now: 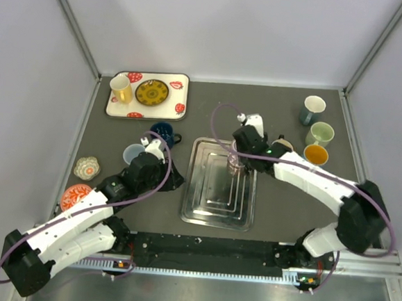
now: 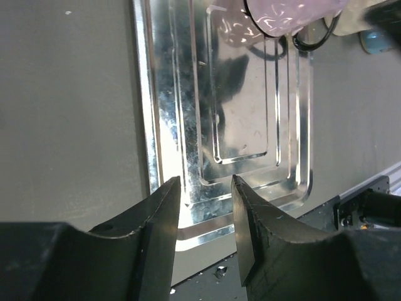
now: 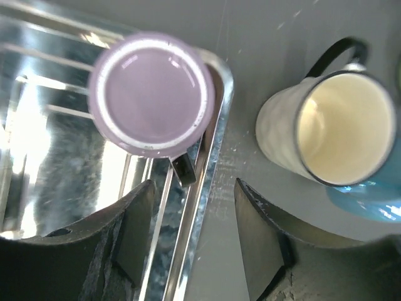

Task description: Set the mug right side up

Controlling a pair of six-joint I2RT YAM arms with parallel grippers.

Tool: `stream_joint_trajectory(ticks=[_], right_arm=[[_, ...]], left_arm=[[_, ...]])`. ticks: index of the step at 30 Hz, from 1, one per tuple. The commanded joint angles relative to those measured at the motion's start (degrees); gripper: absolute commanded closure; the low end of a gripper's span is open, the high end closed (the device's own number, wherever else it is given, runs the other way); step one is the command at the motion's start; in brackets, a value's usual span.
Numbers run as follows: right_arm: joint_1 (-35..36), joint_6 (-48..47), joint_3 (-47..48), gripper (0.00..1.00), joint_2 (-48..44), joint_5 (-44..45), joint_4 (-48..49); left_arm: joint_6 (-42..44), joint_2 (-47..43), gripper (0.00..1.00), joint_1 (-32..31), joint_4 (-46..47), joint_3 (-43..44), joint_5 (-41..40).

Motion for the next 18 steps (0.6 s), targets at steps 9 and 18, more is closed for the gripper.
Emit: stream_joint_trajectory(ticks=[9,18], right_arm=[[-16.8,16.6,-3.9,0.38,-30.5,1.7,-18.8],[-17.1,40.0,-9.8,0.35,-33.7,1.2,-23.5]], left_arm=[[-9.0,-7.2,0.01,0.3,-4.1,1.2,-16.1],[-12.9,-5.0,0.1,0.2,-3.7,1.1,-21.1]])
